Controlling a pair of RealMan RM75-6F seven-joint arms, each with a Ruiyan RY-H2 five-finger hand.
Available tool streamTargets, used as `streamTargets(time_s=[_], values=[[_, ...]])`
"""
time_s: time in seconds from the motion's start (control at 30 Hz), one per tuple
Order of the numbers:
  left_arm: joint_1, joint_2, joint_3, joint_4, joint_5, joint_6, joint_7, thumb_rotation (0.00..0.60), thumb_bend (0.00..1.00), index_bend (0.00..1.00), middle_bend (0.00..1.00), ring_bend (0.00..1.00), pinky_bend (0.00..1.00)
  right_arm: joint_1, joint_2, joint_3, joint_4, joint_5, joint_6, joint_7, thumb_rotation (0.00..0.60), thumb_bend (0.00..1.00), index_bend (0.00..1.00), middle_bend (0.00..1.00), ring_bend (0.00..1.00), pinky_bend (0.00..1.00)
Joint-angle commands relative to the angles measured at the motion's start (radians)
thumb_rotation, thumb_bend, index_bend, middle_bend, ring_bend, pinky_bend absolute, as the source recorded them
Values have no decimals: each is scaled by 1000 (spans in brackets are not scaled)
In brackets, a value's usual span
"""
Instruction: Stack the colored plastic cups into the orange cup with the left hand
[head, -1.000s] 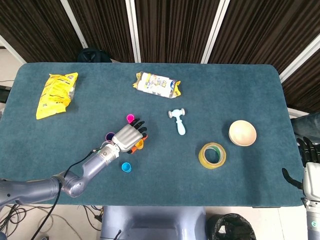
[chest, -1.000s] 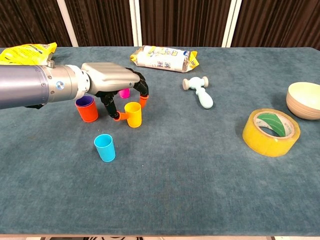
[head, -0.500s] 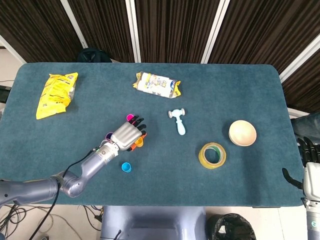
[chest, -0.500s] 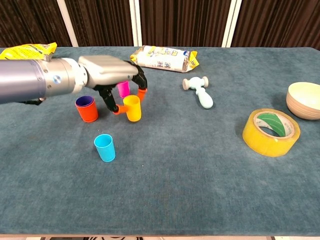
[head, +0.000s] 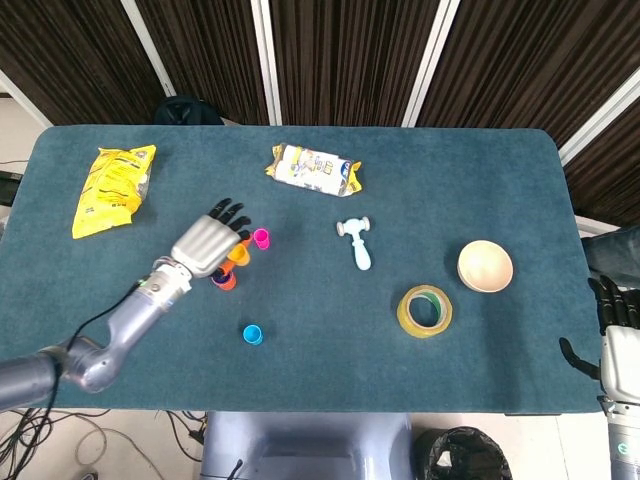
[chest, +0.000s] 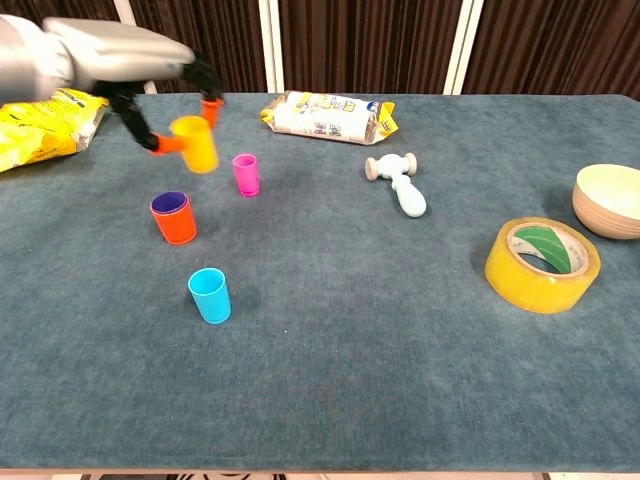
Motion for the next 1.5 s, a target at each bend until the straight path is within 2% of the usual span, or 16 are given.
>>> streamTargets(time_s=[0.03,0.23,0.47,1.1,1.37,1.5], values=[[29,47,14,-28,19,4,-41,600,354,398,187,0,3,1,-2,-1,1,0,-1,-3,600,324,89,78,126,85],[50,67,37,-23,74,-9,-92,600,353,388,188,0,3,1,-5,0,2,1,1,-8,600,324,89,78,126,84],[62,36,61,26,123,-21,-124,600,353,387,188,0,1,1,-6,2,5,2,2,-6,600,324,89,78,126,85],[53,-41,65,109,166,-46,-145,600,350,366,188,0,0,1,-6,7,10,11,1,1,600,325,89,78,126,84],[41,-31,66,98,152,-87,-148,600,343,181,174,0,0,0,-5,8,10,12,0,4,600,324,89,78,126,85],[33,-20,56,79,151,-96,-159,600,343,156,174,0,0,0,-6,10,8,15,1,2,600,324,89,78,126,85]])
